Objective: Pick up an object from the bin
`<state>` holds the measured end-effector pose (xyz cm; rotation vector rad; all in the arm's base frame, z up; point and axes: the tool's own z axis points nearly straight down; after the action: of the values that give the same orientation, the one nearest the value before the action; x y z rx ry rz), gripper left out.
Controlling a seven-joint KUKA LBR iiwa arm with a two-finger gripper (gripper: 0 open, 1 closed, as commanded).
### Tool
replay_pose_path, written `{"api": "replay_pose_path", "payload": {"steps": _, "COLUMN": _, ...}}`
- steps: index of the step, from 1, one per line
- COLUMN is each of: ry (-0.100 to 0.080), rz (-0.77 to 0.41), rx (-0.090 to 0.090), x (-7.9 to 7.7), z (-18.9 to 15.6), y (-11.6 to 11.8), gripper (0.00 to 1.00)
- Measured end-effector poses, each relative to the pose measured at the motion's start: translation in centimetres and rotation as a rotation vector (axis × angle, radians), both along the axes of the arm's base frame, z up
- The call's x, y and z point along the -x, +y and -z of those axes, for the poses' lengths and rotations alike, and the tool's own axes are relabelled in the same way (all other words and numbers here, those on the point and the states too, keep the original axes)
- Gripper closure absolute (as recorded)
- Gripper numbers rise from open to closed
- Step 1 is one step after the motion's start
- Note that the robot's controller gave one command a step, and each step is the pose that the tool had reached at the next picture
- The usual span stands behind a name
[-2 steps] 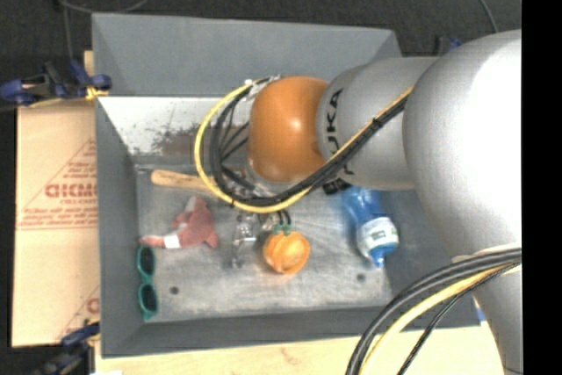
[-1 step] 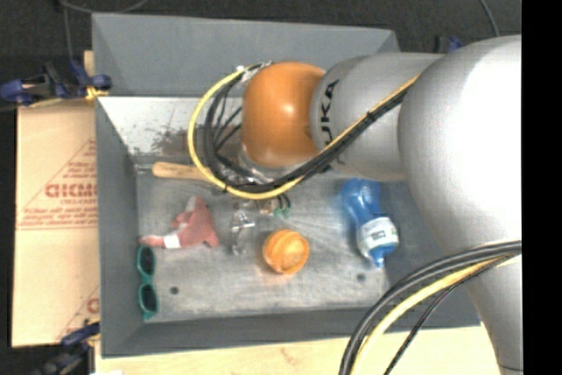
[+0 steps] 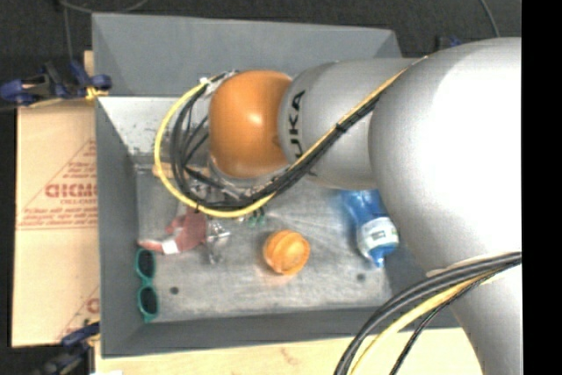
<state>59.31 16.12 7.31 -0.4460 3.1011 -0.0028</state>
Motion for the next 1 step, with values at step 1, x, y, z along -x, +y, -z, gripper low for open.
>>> {"api": "replay_pose_path", "payload": {"steps": 1, "ry": -0.001, "rz": 0.276, "rx": -0.008, "x": -0.87, "z": -0.07, "y": 2.63, "gripper": 1.00}}
